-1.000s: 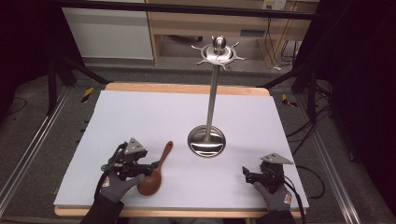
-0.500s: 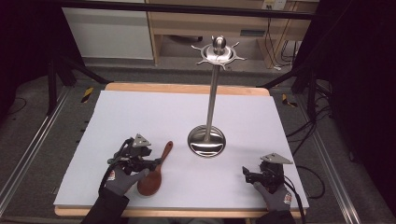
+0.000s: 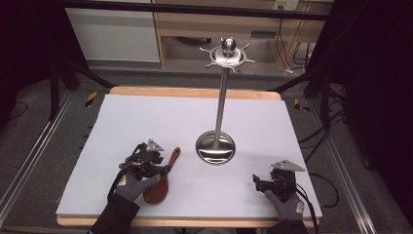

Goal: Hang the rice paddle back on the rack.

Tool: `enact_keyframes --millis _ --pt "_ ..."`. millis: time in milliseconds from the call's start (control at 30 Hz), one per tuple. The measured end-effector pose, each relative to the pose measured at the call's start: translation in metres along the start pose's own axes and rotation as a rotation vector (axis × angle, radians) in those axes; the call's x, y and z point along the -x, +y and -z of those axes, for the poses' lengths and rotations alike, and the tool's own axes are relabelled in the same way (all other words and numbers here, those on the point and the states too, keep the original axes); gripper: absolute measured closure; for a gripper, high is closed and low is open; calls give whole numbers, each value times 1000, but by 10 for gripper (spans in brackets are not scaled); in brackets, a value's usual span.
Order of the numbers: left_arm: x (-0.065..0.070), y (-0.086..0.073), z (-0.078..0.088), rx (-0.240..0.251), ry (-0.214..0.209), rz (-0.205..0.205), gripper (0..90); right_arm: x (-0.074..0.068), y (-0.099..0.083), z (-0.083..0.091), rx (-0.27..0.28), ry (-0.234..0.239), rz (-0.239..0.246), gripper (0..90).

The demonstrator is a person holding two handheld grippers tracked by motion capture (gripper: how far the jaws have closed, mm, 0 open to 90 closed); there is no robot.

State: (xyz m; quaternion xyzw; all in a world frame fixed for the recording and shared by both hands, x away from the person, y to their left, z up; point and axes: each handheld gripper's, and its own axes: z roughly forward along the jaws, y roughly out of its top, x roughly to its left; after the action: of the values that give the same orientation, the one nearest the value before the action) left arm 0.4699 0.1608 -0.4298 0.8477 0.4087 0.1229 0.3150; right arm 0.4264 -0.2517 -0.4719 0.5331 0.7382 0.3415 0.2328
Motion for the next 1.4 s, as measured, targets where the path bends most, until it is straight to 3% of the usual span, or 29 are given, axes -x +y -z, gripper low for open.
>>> enact_keyframes --millis 267,567,733,1067,1400 --pt "3 1 -12 -70 -2 1 562 0 0 0 -4 -2 1 113" --pt "1 -3 -25 -122 4 40 638 0 0 -1 -7 -1 -2 112" --pt "1 -4 -29 -142 24 44 680 0 0 -1 -8 1 1 112" --pt "0 -3 -30 -163 13 72 700 0 0 -1 -10 -2 -5 112" --pt "2 -4 -25 -201 25 18 747 0 0 -1 -12 1 -4 112"
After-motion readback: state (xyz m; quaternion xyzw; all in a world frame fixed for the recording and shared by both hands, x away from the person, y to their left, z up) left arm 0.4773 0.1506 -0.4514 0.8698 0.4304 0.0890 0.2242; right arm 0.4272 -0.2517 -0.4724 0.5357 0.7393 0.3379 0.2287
